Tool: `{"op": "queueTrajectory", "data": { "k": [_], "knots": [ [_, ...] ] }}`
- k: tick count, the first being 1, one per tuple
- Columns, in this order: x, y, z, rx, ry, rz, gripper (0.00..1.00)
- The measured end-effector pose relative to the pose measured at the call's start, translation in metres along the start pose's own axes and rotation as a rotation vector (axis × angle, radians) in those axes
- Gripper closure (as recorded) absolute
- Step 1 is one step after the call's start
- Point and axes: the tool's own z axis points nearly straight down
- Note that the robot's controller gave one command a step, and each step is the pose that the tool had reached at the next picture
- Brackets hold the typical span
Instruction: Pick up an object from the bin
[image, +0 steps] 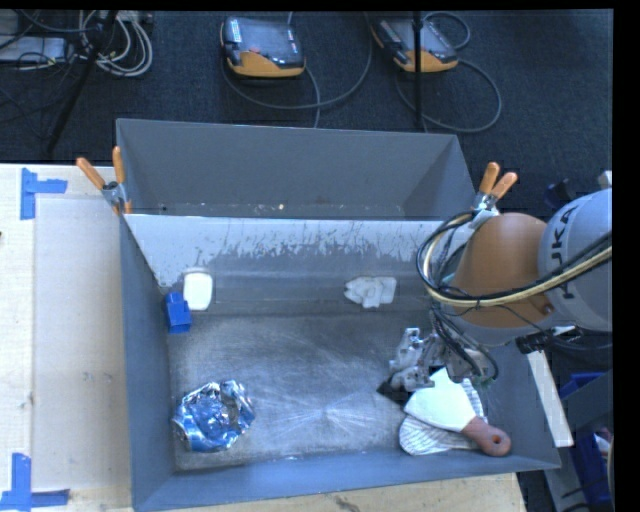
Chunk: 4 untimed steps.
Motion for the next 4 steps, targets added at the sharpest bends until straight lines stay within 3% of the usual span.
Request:
{"op": "queueTrajectory", "data": {
  "k": [4],
  "knots": [
    [0.001,0.0,-0.015,0.004,-0.006,-0.001,1.0]
  ]
}}
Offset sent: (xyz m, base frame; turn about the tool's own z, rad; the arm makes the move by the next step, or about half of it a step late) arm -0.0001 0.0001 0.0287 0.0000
